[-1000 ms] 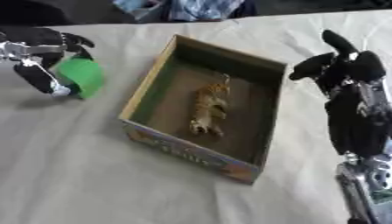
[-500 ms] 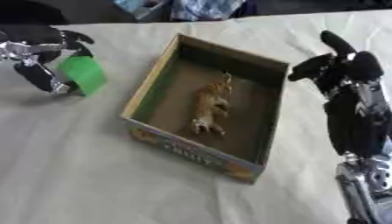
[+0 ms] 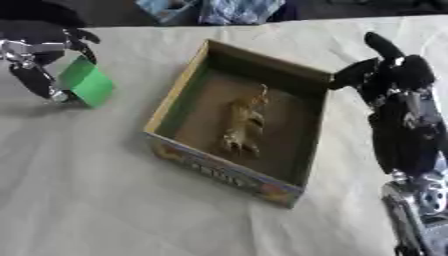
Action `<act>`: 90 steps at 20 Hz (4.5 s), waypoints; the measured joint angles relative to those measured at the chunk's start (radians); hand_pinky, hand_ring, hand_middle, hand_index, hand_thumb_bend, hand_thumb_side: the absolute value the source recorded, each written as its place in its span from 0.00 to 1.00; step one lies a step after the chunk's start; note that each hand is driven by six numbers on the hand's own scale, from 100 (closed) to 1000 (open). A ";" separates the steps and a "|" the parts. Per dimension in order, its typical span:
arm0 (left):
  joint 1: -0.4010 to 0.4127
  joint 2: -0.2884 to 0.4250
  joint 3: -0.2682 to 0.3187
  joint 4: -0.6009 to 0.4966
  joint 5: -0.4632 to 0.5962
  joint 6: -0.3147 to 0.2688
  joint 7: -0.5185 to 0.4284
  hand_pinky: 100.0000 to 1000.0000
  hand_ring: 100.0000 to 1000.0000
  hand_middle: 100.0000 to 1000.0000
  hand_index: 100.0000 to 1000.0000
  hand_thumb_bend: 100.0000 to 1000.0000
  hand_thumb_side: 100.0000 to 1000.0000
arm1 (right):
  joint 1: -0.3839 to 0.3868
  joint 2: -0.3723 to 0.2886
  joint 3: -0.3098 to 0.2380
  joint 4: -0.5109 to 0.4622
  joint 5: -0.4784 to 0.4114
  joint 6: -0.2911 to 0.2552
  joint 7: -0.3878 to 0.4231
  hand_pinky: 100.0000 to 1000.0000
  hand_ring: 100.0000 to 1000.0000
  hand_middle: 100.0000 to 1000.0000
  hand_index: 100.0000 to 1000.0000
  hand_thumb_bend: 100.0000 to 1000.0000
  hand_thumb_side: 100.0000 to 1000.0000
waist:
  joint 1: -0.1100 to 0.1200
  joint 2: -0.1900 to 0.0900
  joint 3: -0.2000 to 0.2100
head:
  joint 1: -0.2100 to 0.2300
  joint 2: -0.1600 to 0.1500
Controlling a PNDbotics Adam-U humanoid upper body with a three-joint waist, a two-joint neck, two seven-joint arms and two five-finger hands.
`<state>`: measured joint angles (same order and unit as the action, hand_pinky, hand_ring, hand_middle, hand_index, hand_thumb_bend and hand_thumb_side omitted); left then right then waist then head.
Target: Pick up objects on the table and place them in the box.
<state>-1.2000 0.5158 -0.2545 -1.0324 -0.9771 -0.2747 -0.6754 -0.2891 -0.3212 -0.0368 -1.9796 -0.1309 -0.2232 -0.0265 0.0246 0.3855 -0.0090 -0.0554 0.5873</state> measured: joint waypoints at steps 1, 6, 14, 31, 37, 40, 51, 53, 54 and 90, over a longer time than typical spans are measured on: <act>-0.002 0.001 0.000 -0.003 0.003 0.003 -0.001 0.20 0.11 1.00 0.04 0.37 0.00 | 0.000 0.000 0.000 0.000 0.000 0.000 0.000 0.76 0.55 0.52 0.92 0.17 1.00 | 0.000 -0.002 0.001 | 0.000 0.000; -0.011 0.003 0.000 -0.018 0.026 0.011 -0.009 0.18 0.11 1.00 0.03 0.40 0.00 | 0.000 0.000 0.000 0.000 -0.004 0.002 -0.002 0.76 0.55 0.52 0.92 0.17 1.00 | -0.001 -0.010 0.002 | 0.000 0.001; -0.044 -0.003 0.005 -0.085 0.079 0.027 -0.004 0.14 0.12 1.00 0.02 0.36 0.00 | 0.000 0.001 0.000 0.000 -0.007 0.002 -0.003 0.76 0.55 0.52 0.92 0.17 1.00 | 0.000 -0.016 0.002 | 0.000 0.005; -0.067 -0.117 -0.090 -0.361 0.225 0.111 0.016 0.12 0.11 1.00 0.01 0.28 0.00 | -0.002 0.001 -0.006 0.000 -0.019 -0.002 -0.021 0.76 0.56 0.53 0.91 0.18 1.00 | 0.003 -0.041 -0.004 | 0.005 0.018; -0.054 -0.175 -0.141 -0.453 0.232 0.176 0.012 0.12 0.11 1.00 0.02 0.21 0.00 | -0.009 0.001 -0.018 0.000 -0.022 -0.005 -0.044 0.76 0.56 0.53 0.91 0.19 1.00 | 0.007 -0.048 -0.010 | 0.006 0.023; -0.041 -0.206 -0.160 -0.462 0.233 0.201 0.016 0.12 0.11 1.00 0.02 0.20 0.00 | -0.012 0.001 -0.019 0.000 -0.023 -0.005 -0.056 0.76 0.56 0.53 0.91 0.19 1.00 | 0.009 -0.053 -0.017 | 0.006 0.026; 0.034 -0.343 -0.208 -0.362 0.057 0.230 0.094 0.15 0.12 1.00 0.04 0.08 0.00 | -0.024 0.009 -0.025 0.000 -0.031 -0.004 -0.071 0.76 0.56 0.53 0.91 0.19 1.00 | 0.012 -0.053 -0.027 | 0.014 0.026; 0.042 -0.360 -0.213 -0.340 0.011 0.224 0.112 0.17 0.13 1.00 0.07 0.10 0.00 | -0.025 0.009 -0.024 0.000 -0.031 -0.003 -0.070 0.76 0.56 0.53 0.91 0.19 1.00 | 0.013 -0.053 -0.028 | 0.017 0.026; 0.045 -0.366 -0.216 -0.330 -0.006 0.220 0.120 0.18 0.14 1.00 0.09 0.12 0.00 | -0.026 0.010 -0.024 0.000 -0.032 -0.002 -0.069 0.76 0.56 0.53 0.91 0.19 1.00 | 0.013 -0.053 -0.029 | 0.017 0.026; 0.179 -0.298 -0.122 -0.661 0.023 0.389 0.677 0.74 0.80 1.00 0.86 0.45 1.00 | -0.018 0.018 -0.031 0.000 -0.038 -0.004 -0.074 0.76 0.56 0.53 0.91 0.19 1.00 | -0.009 -0.056 0.011 | -0.018 -0.002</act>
<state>-1.0209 0.2174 -0.3769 -1.6934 -0.9545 0.1148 0.0016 -0.3072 -0.3037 -0.0681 -1.9796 -0.1689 -0.2271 -0.1004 0.0157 0.3299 0.0018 -0.0735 0.5855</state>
